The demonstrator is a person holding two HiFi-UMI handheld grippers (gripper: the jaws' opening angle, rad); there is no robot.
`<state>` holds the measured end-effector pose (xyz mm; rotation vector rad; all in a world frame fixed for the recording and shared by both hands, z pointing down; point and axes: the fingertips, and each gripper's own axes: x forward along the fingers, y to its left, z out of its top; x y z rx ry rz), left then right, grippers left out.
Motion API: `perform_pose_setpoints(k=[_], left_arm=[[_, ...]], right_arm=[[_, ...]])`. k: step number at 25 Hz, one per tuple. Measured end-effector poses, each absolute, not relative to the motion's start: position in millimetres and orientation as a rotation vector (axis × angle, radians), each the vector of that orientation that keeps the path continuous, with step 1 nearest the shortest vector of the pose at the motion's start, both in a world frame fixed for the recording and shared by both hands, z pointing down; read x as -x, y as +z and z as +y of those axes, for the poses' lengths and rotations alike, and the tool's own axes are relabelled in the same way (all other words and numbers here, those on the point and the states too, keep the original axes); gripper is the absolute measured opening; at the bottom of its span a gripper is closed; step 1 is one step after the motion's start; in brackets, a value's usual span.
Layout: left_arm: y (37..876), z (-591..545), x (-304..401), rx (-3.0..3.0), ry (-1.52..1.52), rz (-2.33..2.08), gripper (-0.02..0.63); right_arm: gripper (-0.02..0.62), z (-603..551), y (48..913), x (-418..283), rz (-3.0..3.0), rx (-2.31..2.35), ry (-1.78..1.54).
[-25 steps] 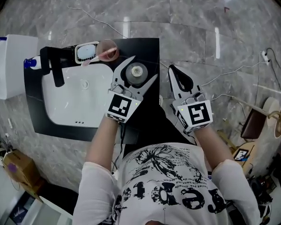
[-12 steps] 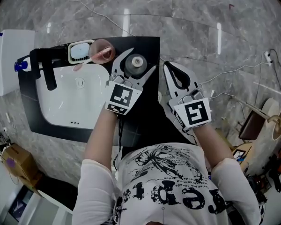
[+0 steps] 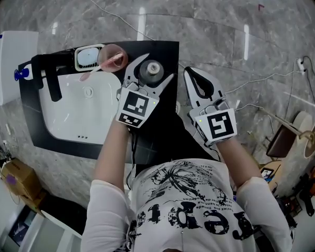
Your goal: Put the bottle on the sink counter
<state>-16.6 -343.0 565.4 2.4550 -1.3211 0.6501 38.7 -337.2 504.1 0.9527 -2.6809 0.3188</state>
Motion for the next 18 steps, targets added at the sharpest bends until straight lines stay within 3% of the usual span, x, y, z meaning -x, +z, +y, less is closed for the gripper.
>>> perform_pose_setpoints(k=[18], left_arm=[[564.1, -309.8, 18.6, -2.456, 0.616, -1.223, 0.361]], right_arm=[[0.014, -327.6, 499.2, -41.6, -2.661, -0.999, 0.35]])
